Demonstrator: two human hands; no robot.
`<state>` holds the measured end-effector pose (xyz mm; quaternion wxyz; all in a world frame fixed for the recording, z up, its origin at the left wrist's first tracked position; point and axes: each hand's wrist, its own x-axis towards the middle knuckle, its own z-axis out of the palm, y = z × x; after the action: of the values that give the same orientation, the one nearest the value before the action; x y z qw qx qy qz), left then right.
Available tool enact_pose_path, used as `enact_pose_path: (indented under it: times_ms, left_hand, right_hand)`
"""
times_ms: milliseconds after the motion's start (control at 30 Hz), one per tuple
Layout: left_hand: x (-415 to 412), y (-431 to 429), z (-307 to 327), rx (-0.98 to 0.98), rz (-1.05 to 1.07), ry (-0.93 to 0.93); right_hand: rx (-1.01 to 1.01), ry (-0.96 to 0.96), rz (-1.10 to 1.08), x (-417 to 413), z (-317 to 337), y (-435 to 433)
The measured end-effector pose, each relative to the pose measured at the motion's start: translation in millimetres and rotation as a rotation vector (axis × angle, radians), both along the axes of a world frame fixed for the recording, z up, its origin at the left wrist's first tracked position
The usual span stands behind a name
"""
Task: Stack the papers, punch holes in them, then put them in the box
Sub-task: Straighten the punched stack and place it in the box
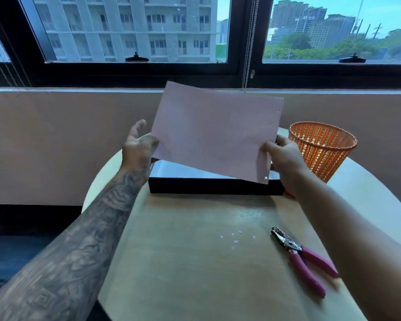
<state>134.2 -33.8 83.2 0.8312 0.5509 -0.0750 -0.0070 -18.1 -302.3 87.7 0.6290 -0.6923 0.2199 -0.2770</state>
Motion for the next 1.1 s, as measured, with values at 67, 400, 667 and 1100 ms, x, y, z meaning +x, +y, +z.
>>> enact_pose_path:
  times_ms: [67, 400, 667, 1100]
  left_hand:
    - [10, -1, -4, 0.207, -0.071, -0.109]
    - [32, -31, -34, 1.008, -0.215, -0.195]
    - [49, -44, -53, 1.494, -0.315, -0.236]
    - [41, -40, -54, 1.340, -0.102, -0.381]
  right_hand:
    - [-0.056, 0.036, -0.032, 15, -1, -11]
    - [-0.494, 0.244, -0.154, 67, -42, -38]
    - [-0.705, 0.712, 0.049, 84, -67, -40]
    - [-0.877, 0.347, -0.035, 56, -55, -22]
